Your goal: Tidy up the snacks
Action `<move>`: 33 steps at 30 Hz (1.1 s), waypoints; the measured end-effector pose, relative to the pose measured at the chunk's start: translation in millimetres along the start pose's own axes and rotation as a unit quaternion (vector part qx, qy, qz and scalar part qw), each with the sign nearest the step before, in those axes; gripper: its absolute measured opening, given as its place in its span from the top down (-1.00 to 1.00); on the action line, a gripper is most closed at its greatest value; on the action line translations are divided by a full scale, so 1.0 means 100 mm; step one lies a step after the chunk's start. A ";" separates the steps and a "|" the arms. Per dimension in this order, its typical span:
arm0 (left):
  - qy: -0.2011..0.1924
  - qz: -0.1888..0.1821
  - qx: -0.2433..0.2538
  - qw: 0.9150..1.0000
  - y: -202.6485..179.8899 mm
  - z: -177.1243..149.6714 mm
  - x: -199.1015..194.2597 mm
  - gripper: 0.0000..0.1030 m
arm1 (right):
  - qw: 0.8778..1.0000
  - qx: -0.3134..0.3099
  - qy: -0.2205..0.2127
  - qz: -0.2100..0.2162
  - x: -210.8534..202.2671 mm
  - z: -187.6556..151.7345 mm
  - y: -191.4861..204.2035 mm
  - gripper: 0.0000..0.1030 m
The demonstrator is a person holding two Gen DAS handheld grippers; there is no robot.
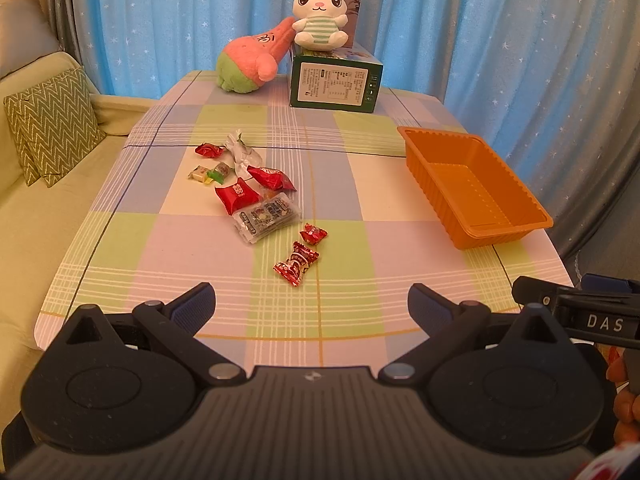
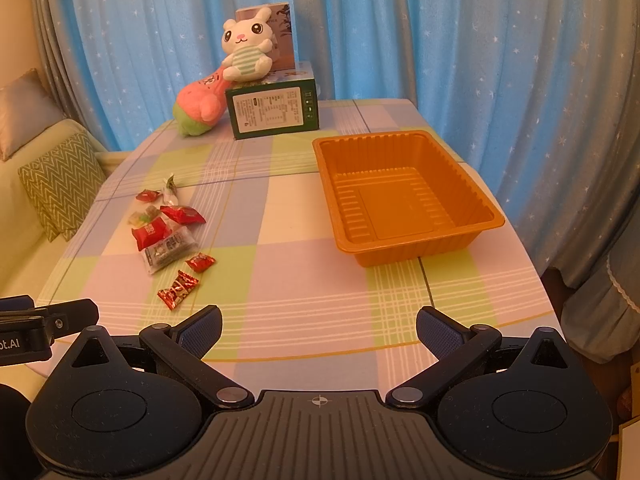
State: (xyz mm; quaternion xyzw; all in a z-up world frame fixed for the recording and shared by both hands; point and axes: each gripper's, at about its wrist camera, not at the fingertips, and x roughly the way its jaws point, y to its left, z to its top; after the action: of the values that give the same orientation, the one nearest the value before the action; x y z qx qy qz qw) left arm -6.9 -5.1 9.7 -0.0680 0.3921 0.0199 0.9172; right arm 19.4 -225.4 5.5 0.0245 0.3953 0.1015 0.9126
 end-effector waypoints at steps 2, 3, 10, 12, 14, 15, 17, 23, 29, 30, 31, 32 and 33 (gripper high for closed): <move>0.000 0.000 0.000 1.000 0.00 0.00 0.00 -0.98 | 1.000 -0.001 0.000 0.000 0.00 0.00 0.00 -0.99; 0.000 0.001 0.000 1.000 0.00 0.00 0.00 -0.98 | 1.000 -0.001 0.000 0.000 0.00 0.00 0.00 -0.99; 0.000 0.000 0.000 1.000 0.00 0.00 0.00 -0.98 | 1.000 -0.002 0.001 0.000 0.01 -0.02 0.01 -0.99; 0.000 0.000 0.000 1.000 -0.01 0.00 0.00 -0.98 | 1.000 -0.004 0.001 -0.001 0.01 -0.02 0.02 -0.99; 0.000 0.000 0.000 1.000 -0.01 0.00 0.00 -0.98 | 1.000 -0.005 0.000 -0.001 0.01 -0.02 0.03 -0.99; 0.000 0.000 0.001 1.000 -0.01 0.00 0.00 -0.98 | 1.000 -0.005 0.001 -0.001 0.02 -0.01 0.03 -0.99; -0.001 0.000 0.000 1.000 0.00 0.00 -0.01 -0.98 | 1.000 -0.005 0.001 -0.001 0.02 -0.01 0.03 -0.99; 0.000 0.000 0.000 1.000 0.00 0.00 -0.01 -0.98 | 1.000 -0.006 0.000 -0.001 0.02 -0.01 0.04 -0.99; 0.000 0.001 0.000 1.000 0.02 0.03 -0.02 -0.98 | 1.000 -0.009 0.002 -0.001 0.03 0.00 0.07 -0.99; 0.000 0.001 0.000 1.000 0.02 0.03 -0.02 -0.98 | 1.000 -0.008 0.002 -0.001 0.03 0.00 0.07 -0.99; 0.000 0.000 0.000 1.000 0.02 0.03 -0.02 -0.98 | 1.000 -0.009 0.002 -0.001 0.03 0.00 0.07 -0.99; 0.000 0.000 0.000 1.000 0.02 0.03 -0.02 -0.98 | 1.000 -0.009 0.002 -0.001 0.03 0.00 0.08 -0.99; 0.000 0.001 0.000 1.000 0.02 0.03 -0.02 -0.98 | 1.000 -0.009 0.002 -0.001 0.03 0.00 0.08 -0.99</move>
State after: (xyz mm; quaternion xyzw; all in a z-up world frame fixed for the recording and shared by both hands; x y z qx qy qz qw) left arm -6.6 -2.4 12.6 -0.0675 0.3917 0.0205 0.9174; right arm 20.2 -217.2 3.8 0.0157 0.3962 0.1048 0.9120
